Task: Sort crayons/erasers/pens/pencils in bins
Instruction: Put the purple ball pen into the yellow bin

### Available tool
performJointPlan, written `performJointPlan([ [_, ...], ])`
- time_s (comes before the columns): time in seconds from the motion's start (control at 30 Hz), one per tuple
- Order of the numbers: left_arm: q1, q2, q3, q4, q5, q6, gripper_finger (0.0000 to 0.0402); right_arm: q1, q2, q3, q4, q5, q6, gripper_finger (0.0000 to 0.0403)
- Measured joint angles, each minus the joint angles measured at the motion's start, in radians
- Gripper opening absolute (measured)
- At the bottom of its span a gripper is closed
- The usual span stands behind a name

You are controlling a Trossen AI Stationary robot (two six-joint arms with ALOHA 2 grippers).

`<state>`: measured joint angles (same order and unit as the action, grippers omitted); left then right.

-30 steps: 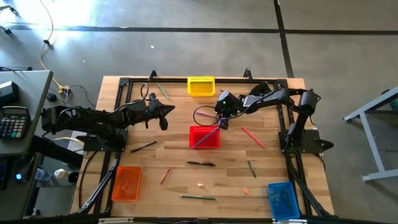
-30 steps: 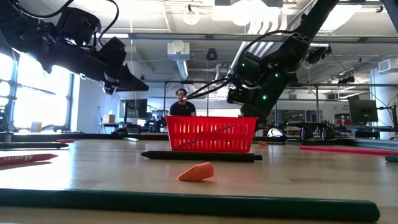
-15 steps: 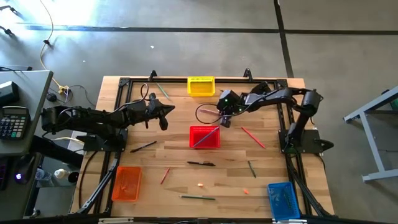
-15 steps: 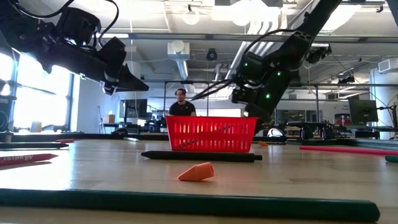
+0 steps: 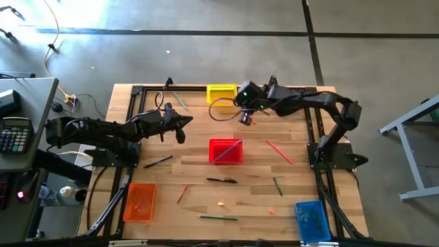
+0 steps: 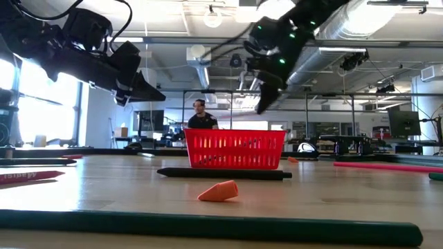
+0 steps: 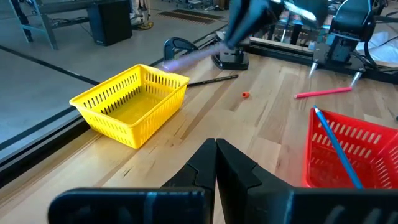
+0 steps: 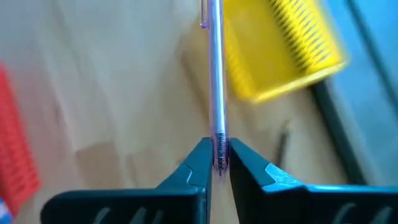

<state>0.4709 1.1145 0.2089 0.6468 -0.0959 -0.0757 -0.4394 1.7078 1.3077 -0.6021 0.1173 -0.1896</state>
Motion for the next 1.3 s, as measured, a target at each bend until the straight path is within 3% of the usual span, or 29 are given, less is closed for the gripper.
performJointPlan([
  [0.2,0.000,0.000,0.000,0.000,0.000,-0.002,0.0000,-0.048,0.196,0.263,-0.142,0.040,-0.090,0.0023],
  [0.37,0.000,0.000,0.000,-0.008,-0.001,-0.003,0.0000,-0.079,0.370,0.476,-0.302,0.039,-0.074,0.0023],
  [0.6,0.000,0.000,0.000,-0.031,-0.001,-0.010,0.0000,-0.092,0.513,0.656,-0.397,0.039,-0.017,0.0023],
  [1.0,0.000,0.000,0.000,-0.031,-0.001,-0.009,0.0000,-0.105,0.552,0.686,-0.412,0.022,0.028,0.0026],
  [1.3,0.000,0.000,0.000,-0.040,-0.001,-0.010,0.0000,-0.104,0.552,0.686,-0.423,0.022,0.027,0.0085],
])
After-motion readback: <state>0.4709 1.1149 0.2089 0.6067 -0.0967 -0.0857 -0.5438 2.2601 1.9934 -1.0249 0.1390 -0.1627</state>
